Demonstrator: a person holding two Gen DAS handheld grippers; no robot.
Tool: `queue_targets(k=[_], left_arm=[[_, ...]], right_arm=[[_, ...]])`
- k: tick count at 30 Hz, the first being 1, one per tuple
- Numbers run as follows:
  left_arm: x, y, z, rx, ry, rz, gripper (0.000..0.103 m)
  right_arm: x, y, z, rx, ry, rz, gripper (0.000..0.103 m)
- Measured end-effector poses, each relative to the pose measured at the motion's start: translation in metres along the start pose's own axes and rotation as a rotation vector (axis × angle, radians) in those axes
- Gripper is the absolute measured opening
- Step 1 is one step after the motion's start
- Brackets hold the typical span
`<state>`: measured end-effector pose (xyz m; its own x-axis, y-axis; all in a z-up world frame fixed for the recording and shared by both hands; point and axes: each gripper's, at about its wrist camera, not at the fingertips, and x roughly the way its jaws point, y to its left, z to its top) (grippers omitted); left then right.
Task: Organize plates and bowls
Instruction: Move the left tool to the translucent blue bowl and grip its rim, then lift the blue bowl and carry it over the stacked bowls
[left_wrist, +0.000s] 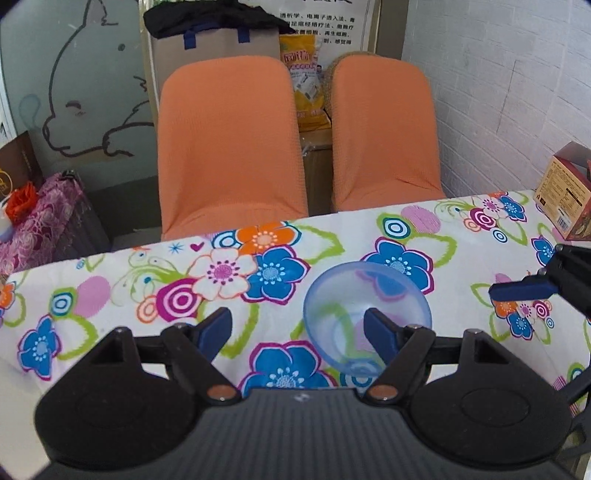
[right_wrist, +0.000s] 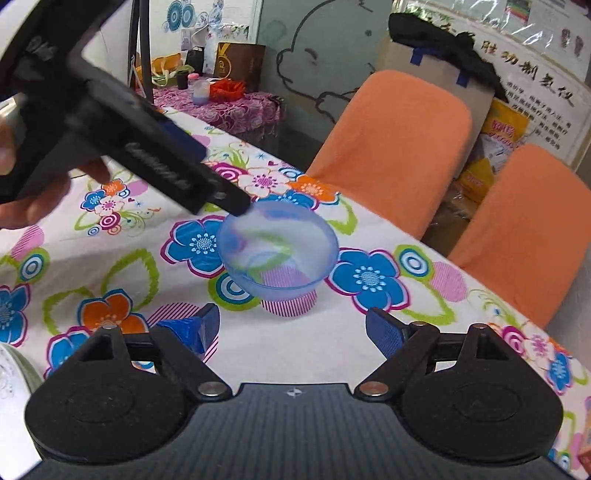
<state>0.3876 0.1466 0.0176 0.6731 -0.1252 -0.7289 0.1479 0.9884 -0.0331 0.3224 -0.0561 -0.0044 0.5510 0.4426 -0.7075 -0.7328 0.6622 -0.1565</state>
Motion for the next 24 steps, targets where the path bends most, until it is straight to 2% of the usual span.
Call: queue_targets(k=[4,7,11,18,21,24], left_arm=[[0.042,-0.005,0.009,0.021,0.055,-0.005,0.077],[0.061,-0.006,0.01,0.029,0.062,-0.016,0.077],[0.074,-0.007,0.01,0.04,0.067,-0.025,0.077],[0.085,-0.009,0.006,0.04,0.061,-0.036,0.077],[0.085,-0.009,0.006,0.039,0.057,-0.046,0.069],[0.083,-0.01,0.009,0.032,0.049,-0.055,0.057]], right_arm=[[0.03,-0.004,0.004,-0.002,0.017,0.033,0.073],[0.046,-0.008,0.005,0.019,0.014,0.059,0.073],[0.061,-0.009,0.005,0.027,0.013,0.091,0.074],[0.062,-0.013,0.005,0.089,-0.029,0.128,0.073],[0.056,-0.017,0.006,0.121,-0.092,0.127,0.071],[0.057,-0.014,0.008,0.12,-0.1,0.114,0.071]])
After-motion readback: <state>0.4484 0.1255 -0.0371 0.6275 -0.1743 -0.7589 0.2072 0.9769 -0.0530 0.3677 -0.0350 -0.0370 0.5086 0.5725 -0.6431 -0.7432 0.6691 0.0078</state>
